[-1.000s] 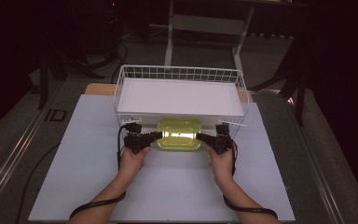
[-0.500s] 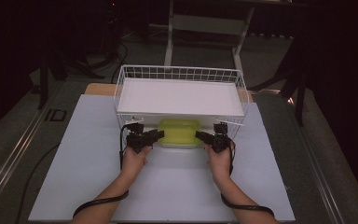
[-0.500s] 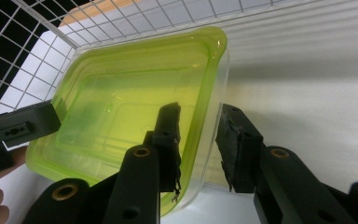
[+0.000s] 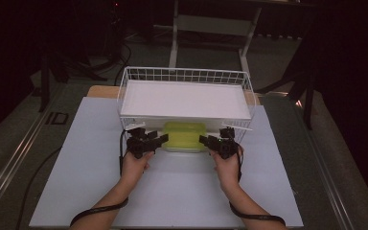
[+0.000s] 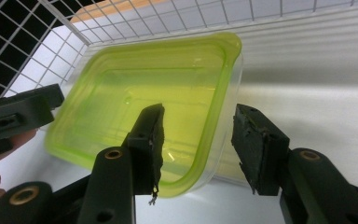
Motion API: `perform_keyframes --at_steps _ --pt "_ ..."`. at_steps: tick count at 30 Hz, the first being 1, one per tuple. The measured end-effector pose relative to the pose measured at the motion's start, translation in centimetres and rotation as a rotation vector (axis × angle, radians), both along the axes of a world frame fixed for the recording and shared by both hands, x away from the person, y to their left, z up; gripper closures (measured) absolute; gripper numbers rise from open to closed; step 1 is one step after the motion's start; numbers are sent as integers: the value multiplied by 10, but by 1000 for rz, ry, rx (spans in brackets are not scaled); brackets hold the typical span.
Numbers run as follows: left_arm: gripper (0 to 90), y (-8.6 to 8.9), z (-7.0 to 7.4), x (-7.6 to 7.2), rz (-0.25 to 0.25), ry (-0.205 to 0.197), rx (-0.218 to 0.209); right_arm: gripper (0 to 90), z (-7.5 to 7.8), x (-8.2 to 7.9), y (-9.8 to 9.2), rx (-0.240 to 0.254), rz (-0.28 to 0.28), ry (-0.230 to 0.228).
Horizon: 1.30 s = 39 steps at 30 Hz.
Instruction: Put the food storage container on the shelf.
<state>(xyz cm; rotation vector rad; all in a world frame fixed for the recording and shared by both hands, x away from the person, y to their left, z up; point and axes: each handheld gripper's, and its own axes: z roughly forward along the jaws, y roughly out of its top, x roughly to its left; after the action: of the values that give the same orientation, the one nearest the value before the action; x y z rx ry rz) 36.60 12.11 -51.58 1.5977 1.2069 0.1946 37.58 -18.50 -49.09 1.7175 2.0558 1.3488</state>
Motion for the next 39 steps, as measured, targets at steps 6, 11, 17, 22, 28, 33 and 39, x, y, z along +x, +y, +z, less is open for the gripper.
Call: perform_keyframes --at_steps 6,11,17,22,28,33,39 --pt "336 8 8 -15 -114 -37 -23 517 10 -12 -2 -14 35 -31" --pt "264 11 16 -32 -165 -60 2 532 17 -27 2 -24 80 -47" --pt "149 17 21 -51 -210 -102 -4 636 23 -45 8 -35 128 -64" --pt "148 20 24 -62 -254 -108 19 806 16 -55 18 -50 179 -37" --pt "66 23 26 -82 -255 -131 71 900 6 -60 29 -97 227 -23" --pt "25 23 22 -93 -261 -148 67 900 -6 -61 37 -111 234 -6" --pt "24 26 13 -99 -252 -161 36 900 -22 -57 49 -134 244 14"
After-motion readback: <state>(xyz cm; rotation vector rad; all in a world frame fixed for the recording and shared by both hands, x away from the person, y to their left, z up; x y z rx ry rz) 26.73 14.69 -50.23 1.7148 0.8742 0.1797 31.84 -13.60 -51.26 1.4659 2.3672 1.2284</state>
